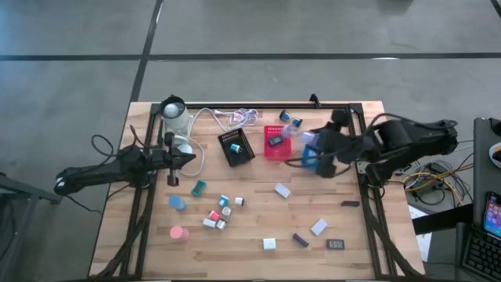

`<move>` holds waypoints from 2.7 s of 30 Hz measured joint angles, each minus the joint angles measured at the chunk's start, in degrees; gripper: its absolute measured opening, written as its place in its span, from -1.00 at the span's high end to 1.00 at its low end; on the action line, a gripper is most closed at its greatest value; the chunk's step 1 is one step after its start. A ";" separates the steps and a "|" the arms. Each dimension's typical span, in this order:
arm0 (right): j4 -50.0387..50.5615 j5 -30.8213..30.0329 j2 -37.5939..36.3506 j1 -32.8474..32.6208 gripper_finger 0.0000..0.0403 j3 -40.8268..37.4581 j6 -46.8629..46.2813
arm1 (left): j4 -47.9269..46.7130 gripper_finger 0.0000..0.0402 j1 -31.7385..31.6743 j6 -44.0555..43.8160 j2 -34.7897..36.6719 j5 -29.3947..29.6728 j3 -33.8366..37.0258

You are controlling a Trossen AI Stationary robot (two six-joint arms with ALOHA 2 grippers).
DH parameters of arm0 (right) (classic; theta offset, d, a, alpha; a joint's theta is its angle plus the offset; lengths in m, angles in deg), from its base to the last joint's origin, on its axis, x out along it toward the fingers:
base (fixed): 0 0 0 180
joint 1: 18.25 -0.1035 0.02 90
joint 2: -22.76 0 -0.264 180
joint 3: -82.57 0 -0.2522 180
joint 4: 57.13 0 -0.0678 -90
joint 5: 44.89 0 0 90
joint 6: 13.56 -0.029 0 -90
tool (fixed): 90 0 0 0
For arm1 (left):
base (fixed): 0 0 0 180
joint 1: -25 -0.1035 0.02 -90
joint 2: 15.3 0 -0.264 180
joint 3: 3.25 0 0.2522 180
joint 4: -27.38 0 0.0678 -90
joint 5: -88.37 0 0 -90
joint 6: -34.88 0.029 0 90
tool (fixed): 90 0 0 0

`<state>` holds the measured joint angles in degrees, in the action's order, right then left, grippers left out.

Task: Pick & Place Office items
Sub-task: Put the purple hourglass into the blue bin

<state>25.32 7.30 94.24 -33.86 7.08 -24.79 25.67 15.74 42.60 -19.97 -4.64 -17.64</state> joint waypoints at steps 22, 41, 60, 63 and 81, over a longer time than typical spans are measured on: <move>21.35 16.56 -0.83 2.11 0.04 13.66 -21.83 | 0.20 0.96 0.00 -0.52 0.07 -0.09 -0.03; 21.28 36.58 3.96 16.94 0.04 4.28 -11.24 | 0.86 0.94 0.00 -0.87 0.08 -0.09 -0.05; 21.34 38.11 -4.32 20.70 0.04 -12.63 -15.52 | 0.92 0.96 0.04 -0.87 0.08 -0.11 -0.05; 21.31 38.00 -3.79 23.35 0.04 -13.94 -14.41 | 0.94 0.97 0.04 -0.87 0.07 -0.11 -0.05; 20.94 36.38 3.89 47.49 0.04 -13.42 6.69 | 0.97 0.97 0.00 -0.69 0.07 -0.11 -0.05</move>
<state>46.26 43.68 98.13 13.63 -6.34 -18.10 26.64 15.74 41.90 -19.90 -4.75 -17.70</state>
